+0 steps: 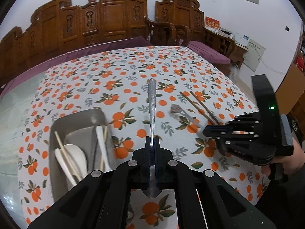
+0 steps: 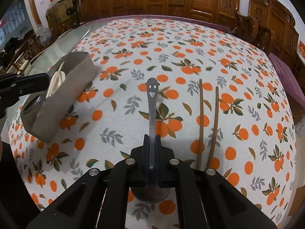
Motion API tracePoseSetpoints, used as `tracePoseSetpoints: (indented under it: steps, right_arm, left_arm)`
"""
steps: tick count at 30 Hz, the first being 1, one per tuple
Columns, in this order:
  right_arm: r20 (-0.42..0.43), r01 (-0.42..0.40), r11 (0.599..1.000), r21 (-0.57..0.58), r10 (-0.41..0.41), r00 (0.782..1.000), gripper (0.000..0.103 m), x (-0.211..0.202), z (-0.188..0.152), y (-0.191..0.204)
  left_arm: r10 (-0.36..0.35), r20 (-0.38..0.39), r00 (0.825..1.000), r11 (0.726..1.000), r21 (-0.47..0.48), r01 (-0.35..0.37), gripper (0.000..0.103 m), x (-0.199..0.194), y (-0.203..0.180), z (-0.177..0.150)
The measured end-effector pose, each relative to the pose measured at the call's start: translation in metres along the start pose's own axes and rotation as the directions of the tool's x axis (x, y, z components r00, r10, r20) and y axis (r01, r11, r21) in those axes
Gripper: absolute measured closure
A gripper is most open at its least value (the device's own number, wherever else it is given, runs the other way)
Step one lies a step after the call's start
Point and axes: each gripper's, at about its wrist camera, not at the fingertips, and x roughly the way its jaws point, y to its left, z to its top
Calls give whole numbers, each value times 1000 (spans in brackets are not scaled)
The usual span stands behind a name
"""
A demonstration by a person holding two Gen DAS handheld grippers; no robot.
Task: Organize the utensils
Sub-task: 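Carry the metal spoon into the tray and open the left gripper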
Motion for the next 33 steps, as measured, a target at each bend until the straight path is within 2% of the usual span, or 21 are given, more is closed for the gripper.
tracePoseSetpoints:
  steps: [8,14,22,33]
  right_arm:
    - [57,-25,999,-27,26,998,96,-22,3,17]
    - [74,-33,998,-53,37,997,96,-31,6,33]
    - [76,-28,995,-99,36,996,96,-34,11,58]
    - [66,-28,991,-128,37,997,96,-31,23,82]
  left_arm:
    - [59,19,998,997,-45,-58,101,-23,26,-6]
    - [112,4,994,990,-83,-111,101,-28,49,-18]
    - [157,-69,985,979,-120,-164,101,-7,76,-36]
    - [152,-133,979,976,-133,-170,101,19,87,-48]
